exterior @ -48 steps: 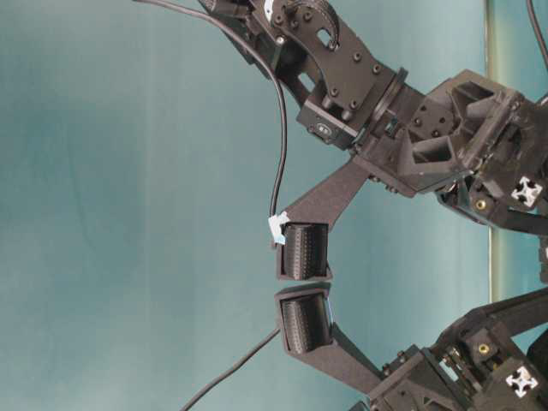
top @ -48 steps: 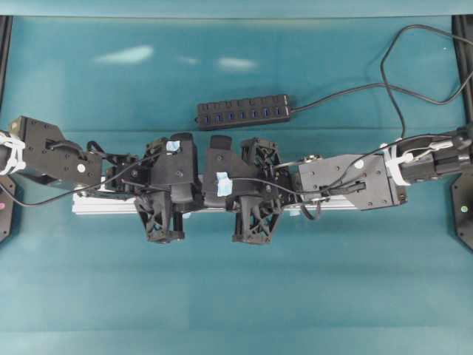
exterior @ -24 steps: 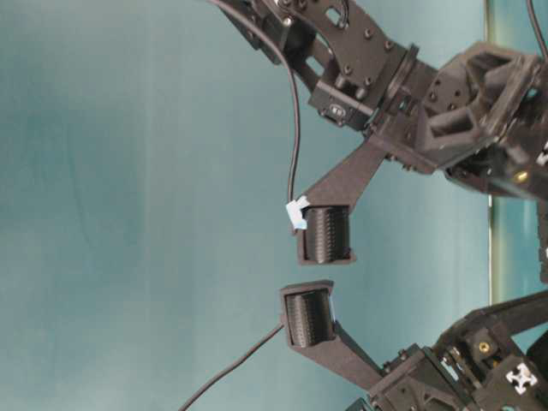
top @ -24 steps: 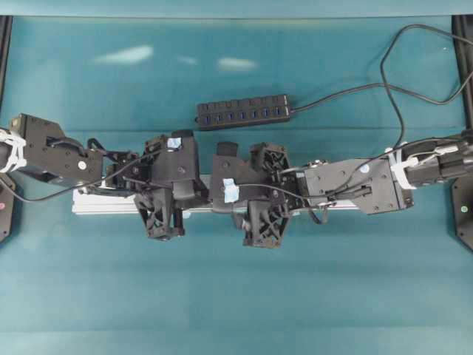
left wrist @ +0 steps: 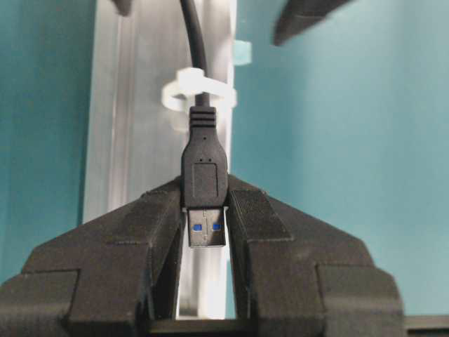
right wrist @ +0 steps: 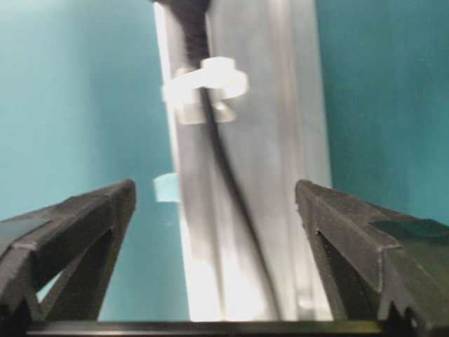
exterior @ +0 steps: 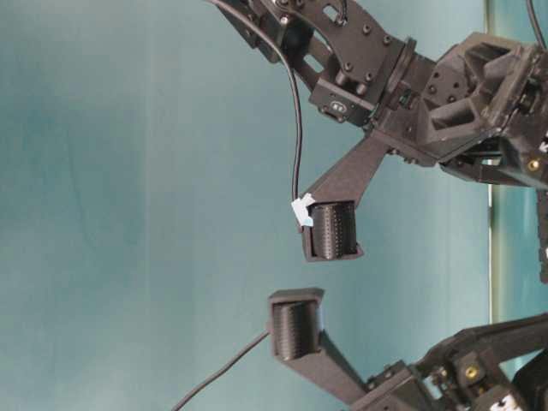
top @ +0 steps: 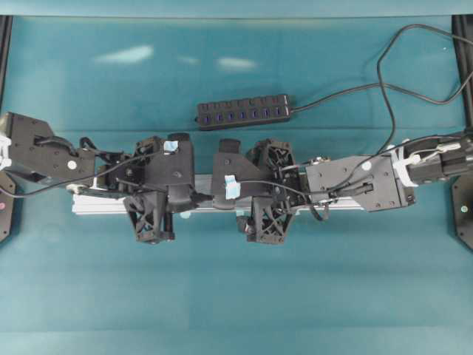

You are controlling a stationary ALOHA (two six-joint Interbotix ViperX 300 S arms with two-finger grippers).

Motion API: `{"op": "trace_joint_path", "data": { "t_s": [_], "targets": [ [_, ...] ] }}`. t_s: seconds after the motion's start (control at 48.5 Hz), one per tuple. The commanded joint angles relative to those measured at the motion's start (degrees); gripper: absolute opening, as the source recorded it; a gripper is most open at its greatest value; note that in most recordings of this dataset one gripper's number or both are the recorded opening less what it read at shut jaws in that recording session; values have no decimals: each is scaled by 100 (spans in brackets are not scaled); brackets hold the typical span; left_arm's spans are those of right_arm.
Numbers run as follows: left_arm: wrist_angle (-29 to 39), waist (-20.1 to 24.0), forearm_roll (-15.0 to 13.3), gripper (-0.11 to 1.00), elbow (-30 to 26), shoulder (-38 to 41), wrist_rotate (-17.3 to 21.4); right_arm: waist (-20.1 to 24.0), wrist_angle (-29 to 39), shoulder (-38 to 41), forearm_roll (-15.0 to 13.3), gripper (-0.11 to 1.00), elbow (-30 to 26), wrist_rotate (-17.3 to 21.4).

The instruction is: Pass the USB cable through three rings with both arms.

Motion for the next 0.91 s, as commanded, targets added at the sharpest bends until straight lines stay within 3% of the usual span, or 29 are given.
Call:
{"op": "trace_joint_path", "data": {
  "t_s": [0.0, 0.433, 0.887],
  "targets": [
    [79, -26, 9, 20, -97, -211, 18, 9, -44, -158, -18, 83, -62, -9],
    [826, -18, 9, 20, -149, -738, 18, -18, -88, -264, -18, 83, -132, -18],
    [1292, -18, 9, 20, -369, -984, 18, 0, -475, -202, -26, 82, -782, -18]
  ]
}}
